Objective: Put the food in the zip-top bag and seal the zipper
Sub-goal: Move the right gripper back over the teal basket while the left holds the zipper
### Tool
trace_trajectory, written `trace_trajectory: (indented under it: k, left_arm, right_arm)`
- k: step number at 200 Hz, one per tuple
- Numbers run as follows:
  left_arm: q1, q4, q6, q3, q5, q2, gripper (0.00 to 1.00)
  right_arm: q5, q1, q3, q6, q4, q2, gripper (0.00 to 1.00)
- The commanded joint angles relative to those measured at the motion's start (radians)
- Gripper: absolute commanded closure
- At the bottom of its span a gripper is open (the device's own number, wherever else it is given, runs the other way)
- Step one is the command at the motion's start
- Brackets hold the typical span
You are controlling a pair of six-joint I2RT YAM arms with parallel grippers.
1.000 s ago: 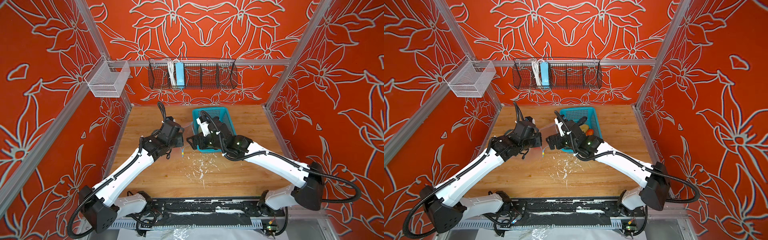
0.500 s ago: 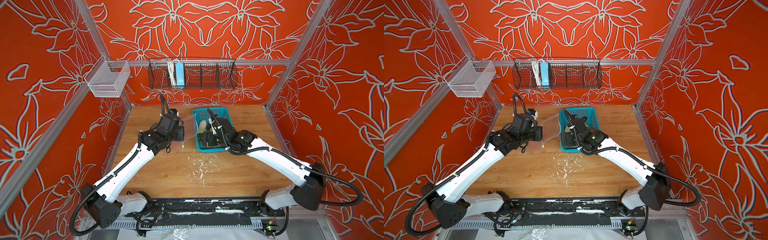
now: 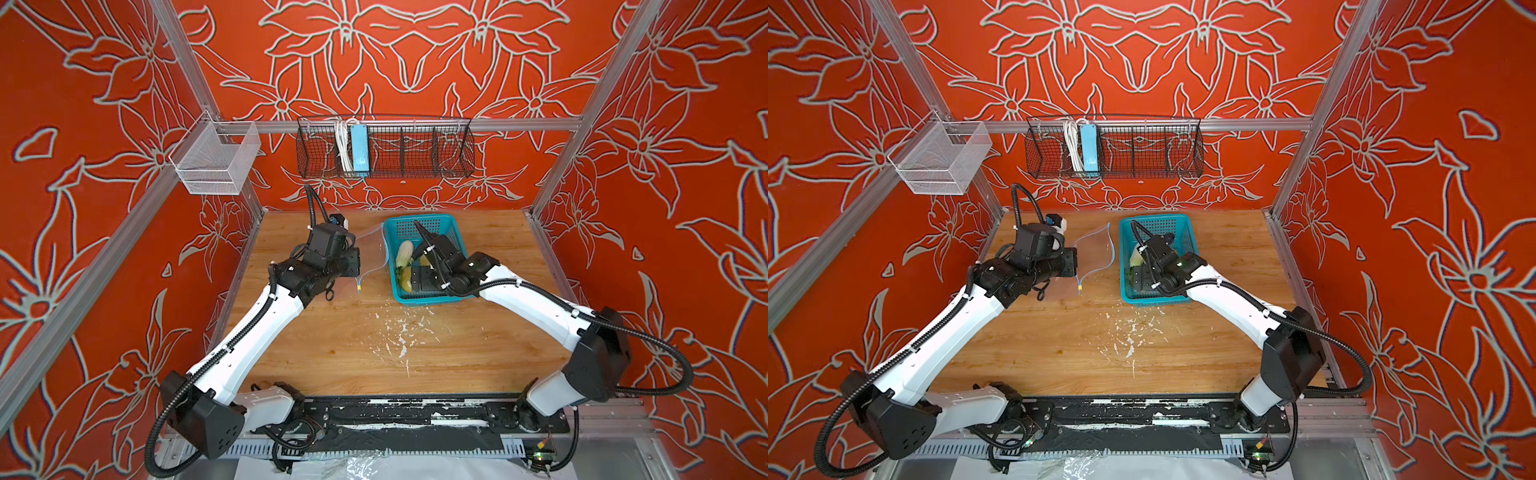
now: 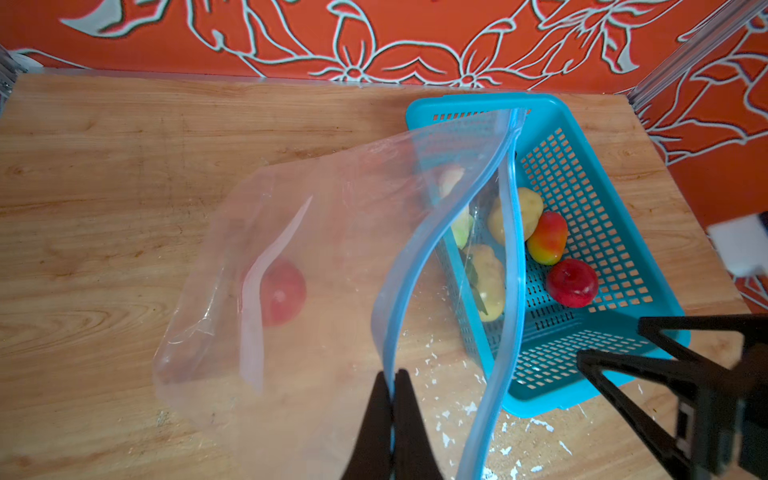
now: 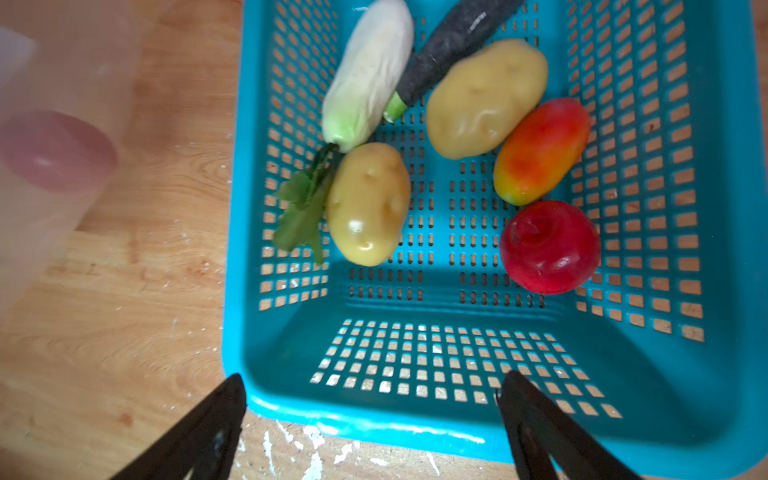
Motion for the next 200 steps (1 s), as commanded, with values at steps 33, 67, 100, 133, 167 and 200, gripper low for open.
trace_trajectory:
  k: [33,67,100,133,167,200]
  left_arm:
    - [0.021,0.04,-0.047,0.04,0.085,0.062,1.0]
    - [0.028,0.014,-0.018,0.033,0.049,0.065,1.0]
    - [0.031,0.025,-0.025,-0.017,0.055,0.012,1.0]
    - [0.039,0.028,-0.039,-0.019,0.078,0.005,1.0]
    - [0.041,0.019,-0.041,-0.017,0.089,0.016,1.0]
    - [0.044,0.027,-0.04,-0.027,0.076,0.001,1.0]
  right_arm:
    - [-0.003,-0.019,0.076,0.064,-0.045,0.135,0.06]
    - [-0.019,-0.023,0.071,0.064,-0.006,0.171,0.07]
    - [-0.05,-0.045,0.076,0.066,0.012,0.213,0.08]
    - [-0.083,-0.054,0.107,0.067,0.034,0.261,0.09]
    - [-0.098,-0.06,0.123,0.065,0.062,0.294,0.1]
    - [-0.123,-0.068,0.13,0.067,0.098,0.316,0.1]
